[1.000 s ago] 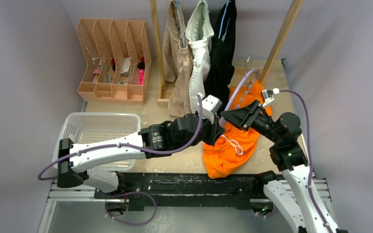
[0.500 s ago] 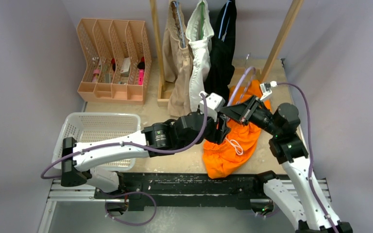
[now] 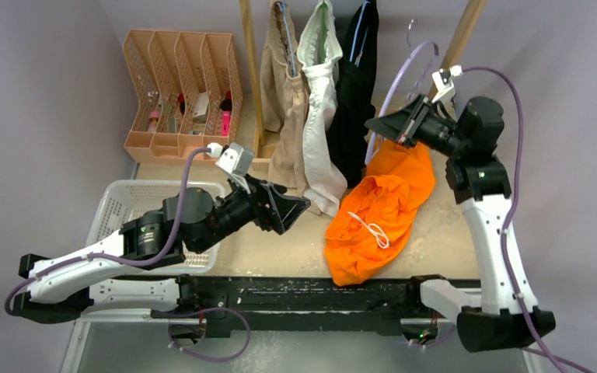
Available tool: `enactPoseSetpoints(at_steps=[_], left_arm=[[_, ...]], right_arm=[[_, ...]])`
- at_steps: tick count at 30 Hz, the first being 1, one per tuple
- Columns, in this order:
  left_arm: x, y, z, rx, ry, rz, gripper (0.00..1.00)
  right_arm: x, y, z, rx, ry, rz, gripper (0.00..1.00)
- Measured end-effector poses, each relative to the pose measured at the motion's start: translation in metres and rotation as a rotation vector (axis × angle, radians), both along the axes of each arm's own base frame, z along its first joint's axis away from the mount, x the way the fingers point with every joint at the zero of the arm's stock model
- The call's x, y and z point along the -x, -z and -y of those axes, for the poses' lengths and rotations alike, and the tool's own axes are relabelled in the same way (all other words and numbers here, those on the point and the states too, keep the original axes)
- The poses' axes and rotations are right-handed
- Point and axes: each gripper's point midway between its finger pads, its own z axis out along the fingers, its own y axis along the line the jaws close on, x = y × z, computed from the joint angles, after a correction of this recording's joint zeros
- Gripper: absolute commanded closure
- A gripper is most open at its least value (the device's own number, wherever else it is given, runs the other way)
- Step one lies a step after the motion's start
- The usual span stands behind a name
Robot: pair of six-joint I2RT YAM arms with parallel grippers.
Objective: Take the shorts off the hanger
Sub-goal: Place the hanger on the clothes rod.
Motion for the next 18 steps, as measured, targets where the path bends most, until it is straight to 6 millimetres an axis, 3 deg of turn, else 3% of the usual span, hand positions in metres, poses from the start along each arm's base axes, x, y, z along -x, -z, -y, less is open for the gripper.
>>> enactPoseSetpoints(at_steps=[4, 9, 14, 18], left_arm=[[0.002, 0.035, -0.007, -0.058, -0.015, -0.055, 0.26], [0.001, 0.078, 0.008, -0.166, -0.014, -0.123, 0.26], [0.003, 0.105, 0.028, -0.233, 0.018, -0.167, 0.26], [0.006, 0.120, 0.039, -0.247, 0.046, -0.193, 0.26]], right_arm=[[-0.019, -0.021, 0.000, -0.025, -0.035, 0.013, 1.00], [-0.032, -0.043, -0.001, -0.155, -0.083, -0.010, 1.00], [-0.046, -0.062, 0.001, -0.244, -0.093, -0.037, 1.00], [-0.057, -0.090, 0.003, -0.284, -0.095, -0.023, 1.00]])
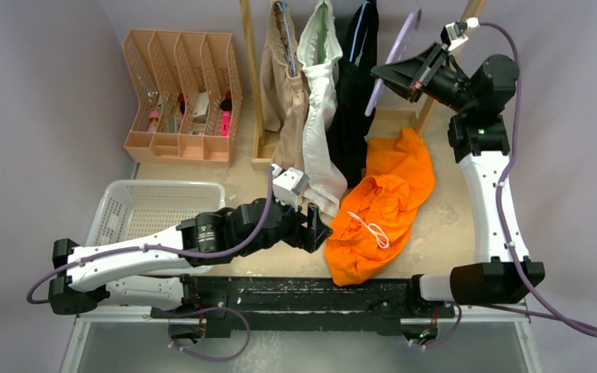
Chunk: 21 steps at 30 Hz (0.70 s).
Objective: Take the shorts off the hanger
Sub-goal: Place the hanger on the clothes rod.
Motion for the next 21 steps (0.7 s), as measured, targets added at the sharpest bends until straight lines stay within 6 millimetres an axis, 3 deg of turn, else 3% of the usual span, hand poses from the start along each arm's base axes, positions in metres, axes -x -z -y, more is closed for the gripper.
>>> enactPoseSetpoints(at_steps=[6, 10, 21], left_arm=[[0.004, 0.005, 0.013, 0.024, 0.025, -0.027, 0.26], [0.004, 0.001, 0.018, 0.045, 0.032, -0.024, 0.26], [0.006, -0.003, 0.029, 0.087, 0.048, -0.045, 0.26]], right_arm=[[-0.006, -0.024, 0.000, -0.056, -0.007, 0.013, 1.00], [-0.022, -0.035, 0.003, -0.071, 0.016, 0.008, 1.00], [-0.053, -0.029, 0.027, -0.098, 0.098, -0.054, 1.00]])
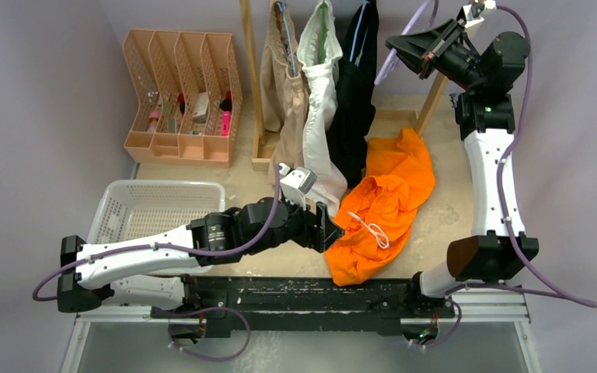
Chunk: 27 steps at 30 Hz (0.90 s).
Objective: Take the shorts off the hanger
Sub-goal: Place the hanger on the clothes rod.
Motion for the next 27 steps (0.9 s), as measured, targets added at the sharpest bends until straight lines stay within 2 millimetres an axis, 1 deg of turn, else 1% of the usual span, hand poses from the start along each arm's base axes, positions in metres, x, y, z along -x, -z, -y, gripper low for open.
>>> enactPoseSetpoints(at_steps=[6, 10, 12, 15, 17, 19, 20, 21, 23, 24, 25, 27], left_arm=[[0.000, -0.004, 0.003, 0.019, 0.002, 0.004, 0.26], [0.000, -0.002, 0.008, 0.023, 0.011, 0.001, 0.26], [0.001, 0.000, 0.011, 0.027, 0.018, -0.001, 0.26], [0.002, 0.007, 0.011, 0.022, 0.022, -0.007, 0.26], [0.002, 0.007, 0.011, 0.020, 0.022, -0.007, 0.26], [0.001, 0.007, 0.011, 0.021, 0.018, -0.004, 0.26], [0.001, 0.007, 0.010, 0.021, 0.016, -0.004, 0.26], [0.000, 0.007, 0.010, 0.020, 0.012, -0.002, 0.26], [-0.001, 0.006, 0.009, 0.022, 0.007, 0.000, 0.25], [-0.002, 0.005, 0.007, 0.021, -0.001, 0.003, 0.25], [-0.003, 0.004, 0.004, 0.019, -0.011, 0.006, 0.25], [-0.005, 0.002, -0.002, 0.017, -0.031, 0.012, 0.25]], right_arm=[[-0.003, -0.005, 0.004, -0.001, 0.004, -0.002, 1.00], [-0.009, 0.002, 0.010, 0.007, 0.022, -0.028, 1.00], [-0.014, 0.008, 0.013, 0.010, 0.026, -0.042, 0.98], [-0.020, 0.018, 0.015, 0.013, 0.030, -0.080, 0.91], [-0.022, 0.023, 0.016, 0.021, 0.036, -0.085, 0.86], [-0.018, 0.027, 0.016, 0.024, 0.041, -0.082, 0.70], [-0.015, 0.029, 0.016, 0.025, 0.040, -0.082, 0.59], [-0.010, 0.030, 0.015, 0.028, 0.039, -0.079, 0.52], [-0.002, 0.033, 0.014, 0.040, 0.039, -0.066, 0.41], [0.005, 0.035, 0.014, 0.050, 0.042, -0.060, 0.29], [0.013, 0.037, 0.013, 0.061, 0.045, -0.052, 0.24], [0.029, 0.043, 0.013, 0.088, 0.056, -0.037, 0.19]])
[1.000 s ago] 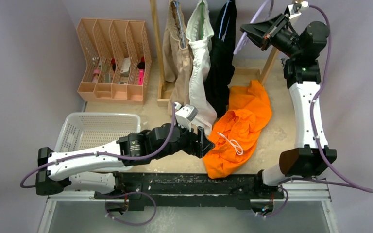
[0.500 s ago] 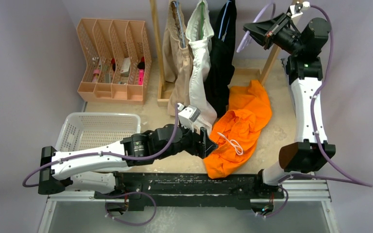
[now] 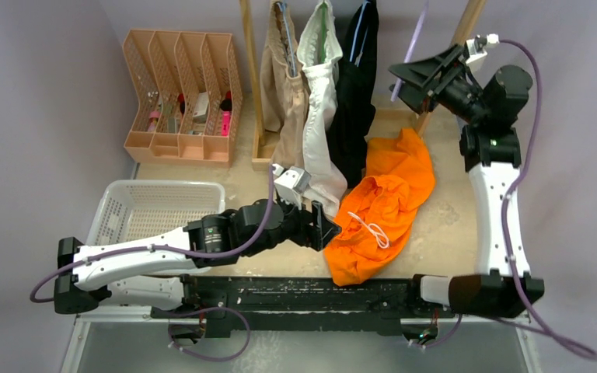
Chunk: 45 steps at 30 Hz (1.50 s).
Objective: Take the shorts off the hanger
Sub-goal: Place the hanger on the clothes rod, then pick up the shorts at the center of the board.
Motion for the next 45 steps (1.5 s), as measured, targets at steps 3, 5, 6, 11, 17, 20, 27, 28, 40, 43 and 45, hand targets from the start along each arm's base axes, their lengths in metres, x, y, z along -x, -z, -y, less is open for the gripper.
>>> enactPoseSetpoints(at_steps=[3, 5, 6, 11, 17, 20, 27, 28, 40, 43, 45], left_arm=[[-0.003, -0.006, -0.011, 0.010, -0.031, 0.013, 0.24], [-0.005, -0.009, -0.017, 0.014, -0.050, 0.019, 0.24], [-0.006, -0.009, -0.021, 0.014, -0.060, 0.019, 0.24], [-0.010, -0.004, -0.034, -0.002, -0.111, 0.015, 0.24], [-0.014, 0.013, -0.042, -0.040, -0.156, -0.003, 0.24], [-0.014, 0.017, -0.044, -0.050, -0.165, -0.010, 0.24], [-0.014, 0.018, -0.045, -0.049, -0.175, -0.024, 0.24], [-0.014, 0.019, -0.045, -0.050, -0.176, -0.025, 0.24], [-0.014, 0.019, -0.045, -0.046, -0.177, -0.031, 0.24], [-0.014, 0.021, -0.045, -0.047, -0.179, -0.037, 0.24], [-0.013, 0.024, -0.045, -0.055, -0.178, -0.039, 0.24]], right_arm=[[0.028, 0.009, 0.002, 0.071, 0.046, 0.032, 0.16], [0.043, 0.015, 0.009, 0.143, 0.126, 0.070, 0.16], [0.048, 0.020, 0.016, 0.180, 0.182, 0.090, 0.14], [0.083, 0.092, 0.049, 0.354, 0.409, -0.011, 0.09], [0.108, 0.223, 0.083, 0.536, 0.532, -0.306, 0.05], [0.110, 0.273, 0.091, 0.603, 0.524, -0.436, 0.03], [0.097, 0.346, 0.094, 0.697, 0.427, -0.620, 0.01], [0.092, 0.357, 0.095, 0.711, 0.412, -0.646, 0.01], [0.089, 0.456, 0.079, 0.790, 0.283, -0.794, 0.22], [0.088, 0.461, 0.070, 0.839, 0.303, -0.781, 0.46], [0.088, 0.463, 0.059, 0.866, 0.312, -0.770, 0.62]])
